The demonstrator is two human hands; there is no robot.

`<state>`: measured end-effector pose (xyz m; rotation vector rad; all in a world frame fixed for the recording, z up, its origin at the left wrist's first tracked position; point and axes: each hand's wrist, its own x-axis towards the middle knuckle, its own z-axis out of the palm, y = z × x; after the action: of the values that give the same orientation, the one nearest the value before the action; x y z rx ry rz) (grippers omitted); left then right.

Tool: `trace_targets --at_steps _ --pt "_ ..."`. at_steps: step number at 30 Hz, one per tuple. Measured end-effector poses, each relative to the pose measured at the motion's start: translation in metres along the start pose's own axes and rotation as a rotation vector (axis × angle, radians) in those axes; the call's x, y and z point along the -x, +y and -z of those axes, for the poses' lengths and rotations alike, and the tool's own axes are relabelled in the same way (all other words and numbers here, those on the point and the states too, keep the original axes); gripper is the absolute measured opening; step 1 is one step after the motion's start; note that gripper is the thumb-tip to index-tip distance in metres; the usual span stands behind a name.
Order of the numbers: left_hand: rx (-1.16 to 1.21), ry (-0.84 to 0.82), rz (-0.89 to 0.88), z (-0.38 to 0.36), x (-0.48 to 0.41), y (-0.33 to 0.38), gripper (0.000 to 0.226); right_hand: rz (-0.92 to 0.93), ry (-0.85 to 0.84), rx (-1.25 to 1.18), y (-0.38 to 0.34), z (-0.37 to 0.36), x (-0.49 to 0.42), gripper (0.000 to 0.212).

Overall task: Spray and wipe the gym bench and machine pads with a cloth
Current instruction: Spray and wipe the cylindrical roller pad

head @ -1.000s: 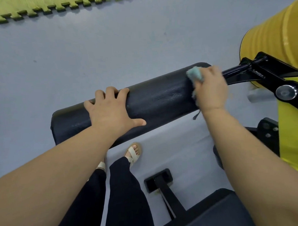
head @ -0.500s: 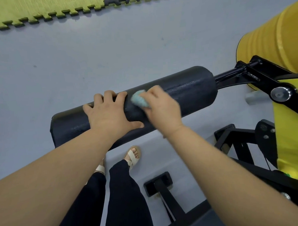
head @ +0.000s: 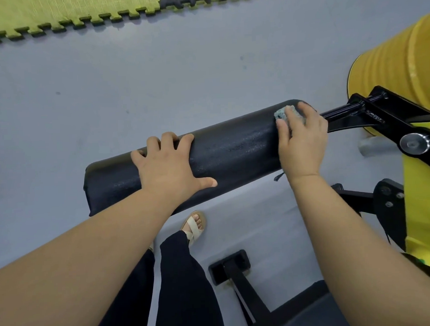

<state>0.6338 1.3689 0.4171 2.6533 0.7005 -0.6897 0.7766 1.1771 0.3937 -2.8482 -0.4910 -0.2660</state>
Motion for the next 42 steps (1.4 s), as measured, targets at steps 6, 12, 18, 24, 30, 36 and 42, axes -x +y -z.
trace_targets --at_steps 6,12,18,24,30,36,42 --pt "-0.006 0.019 -0.014 -0.002 0.000 -0.001 0.100 -0.172 -0.032 0.109 0.015 0.000 -0.011 0.043" --pt "-0.036 0.076 -0.014 -0.007 0.014 0.003 0.098 -0.116 -0.121 -0.051 -0.053 -0.001 0.001 0.027" --pt "0.034 0.242 -0.081 -0.018 0.034 -0.009 0.071 0.365 -0.181 -0.261 -0.120 -0.005 0.059 0.028" --pt "0.115 0.148 -0.110 0.001 0.015 -0.029 0.079 -0.053 -0.035 0.009 0.004 0.002 -0.015 0.036" --pt "0.108 -0.056 -0.095 0.004 -0.002 -0.034 0.097 -0.340 -0.027 -0.022 -0.012 -0.007 -0.013 0.031" --pt "0.060 0.075 -0.080 -0.004 0.012 -0.028 0.097 0.187 -0.153 -0.236 -0.106 0.000 0.056 0.030" --pt "-0.036 0.062 -0.094 -0.003 0.021 -0.025 0.098 0.243 -0.057 -0.046 -0.021 0.001 0.000 0.019"
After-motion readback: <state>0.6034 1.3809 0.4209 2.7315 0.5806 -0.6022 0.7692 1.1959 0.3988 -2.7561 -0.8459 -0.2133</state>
